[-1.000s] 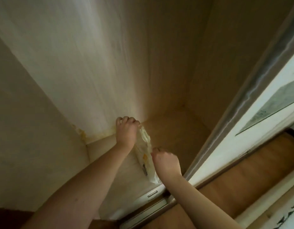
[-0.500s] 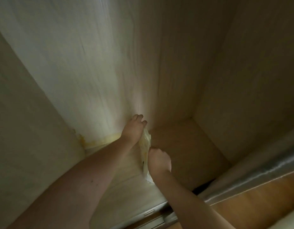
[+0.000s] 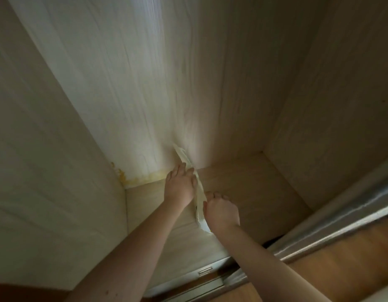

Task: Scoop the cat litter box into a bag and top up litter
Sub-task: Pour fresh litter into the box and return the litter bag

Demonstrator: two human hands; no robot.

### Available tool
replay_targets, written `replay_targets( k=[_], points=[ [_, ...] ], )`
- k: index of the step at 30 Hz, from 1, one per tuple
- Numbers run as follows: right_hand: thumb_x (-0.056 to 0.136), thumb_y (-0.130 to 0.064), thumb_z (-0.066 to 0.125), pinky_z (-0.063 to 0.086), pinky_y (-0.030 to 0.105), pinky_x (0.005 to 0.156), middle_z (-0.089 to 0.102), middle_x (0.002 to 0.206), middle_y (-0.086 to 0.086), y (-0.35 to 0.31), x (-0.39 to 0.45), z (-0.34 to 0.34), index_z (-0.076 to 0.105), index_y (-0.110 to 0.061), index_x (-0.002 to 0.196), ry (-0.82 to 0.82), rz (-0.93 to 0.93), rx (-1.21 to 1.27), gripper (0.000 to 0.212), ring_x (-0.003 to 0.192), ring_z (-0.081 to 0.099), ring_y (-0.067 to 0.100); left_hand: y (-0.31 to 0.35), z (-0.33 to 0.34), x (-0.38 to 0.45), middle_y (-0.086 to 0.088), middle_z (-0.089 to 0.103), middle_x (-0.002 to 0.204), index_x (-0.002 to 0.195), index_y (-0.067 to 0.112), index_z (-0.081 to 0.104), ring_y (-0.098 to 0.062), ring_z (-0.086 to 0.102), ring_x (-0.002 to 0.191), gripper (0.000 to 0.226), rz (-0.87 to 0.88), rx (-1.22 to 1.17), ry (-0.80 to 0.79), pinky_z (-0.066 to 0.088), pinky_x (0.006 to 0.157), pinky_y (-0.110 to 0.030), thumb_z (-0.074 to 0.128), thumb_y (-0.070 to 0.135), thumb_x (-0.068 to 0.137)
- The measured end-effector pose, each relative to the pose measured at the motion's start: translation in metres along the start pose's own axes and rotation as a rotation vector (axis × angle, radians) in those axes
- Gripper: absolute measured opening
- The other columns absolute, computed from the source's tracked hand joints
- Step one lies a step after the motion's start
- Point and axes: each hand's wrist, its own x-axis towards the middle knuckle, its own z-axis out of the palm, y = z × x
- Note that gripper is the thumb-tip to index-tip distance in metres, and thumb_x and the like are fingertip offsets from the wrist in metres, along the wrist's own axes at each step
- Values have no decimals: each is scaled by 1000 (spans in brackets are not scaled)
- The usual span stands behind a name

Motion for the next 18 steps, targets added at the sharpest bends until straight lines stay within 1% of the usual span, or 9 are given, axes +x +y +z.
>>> replay_targets(
  k=[3,5,7,8,10,11,15,17,18],
  points=[
    [50,-24,84,47,27,50,64,63,4,2,-15,-2,68,-14,72,62,-21,-28,29,55,63,22,8,-4,-19,-6,31,158,143,21,46,-25,22,146,46,14,38,-6,19,115,-39,30,39,103],
    [48,-25,86,47,28,50,65,65,4,3,-27,-6,67,-15,73,55,-20,-39,33,57,64,23,10,-5,-34,-5,29,159,144,23,45,-24,20,148,53,11,59,-23,17,116,-40,22,44,101],
    [56,-26,83,49,30,52,66,71,4,1,-40,-9,68,-15,82,61,-36,-49,31,63,65,23,12,-9,-55,-7,36,156,140,21,51,-26,26,146,67,17,50,-30,20,116,-42,12,49,94],
    [64,-27,78,50,31,56,67,76,5,2,-43,-10,68,-15,88,51,-50,-52,29,68,65,23,13,-8,-64,-9,43,151,135,18,57,-28,33,143,68,29,51,-9,25,114,-44,13,48,92],
    [75,-25,70,51,33,63,67,87,6,0,-50,-11,65,-15,99,47,-62,-52,26,79,65,23,11,-6,-78,-11,55,140,124,15,65,-30,48,132,59,38,61,28,39,106,-46,26,44,91],
    [77,-23,68,51,33,65,67,90,6,-2,-55,-12,64,-15,101,50,-61,-52,26,81,65,23,9,-5,-85,-12,57,137,122,15,66,-31,50,131,56,35,56,29,40,104,-47,29,43,91],
    [77,-20,66,52,34,65,66,90,7,-11,-75,-11,64,-13,100,22,-53,-35,24,79,65,24,2,-5,-106,-12,51,144,128,16,61,-31,41,138,61,31,36,-1,32,111,-49,20,44,94],
    [82,-19,61,53,37,70,65,97,10,-13,-83,-10,61,-11,107,21,-51,-18,27,86,65,28,1,-7,-114,-12,57,138,121,17,66,-31,48,133,55,26,53,13,38,107,-49,26,42,92],
    [86,-20,57,52,39,76,64,105,11,-14,-88,-10,58,-11,114,21,-46,-9,30,94,64,29,0,-9,-118,-11,59,136,119,17,67,-31,50,130,53,25,53,8,40,105,-50,28,41,92]
  ],
)
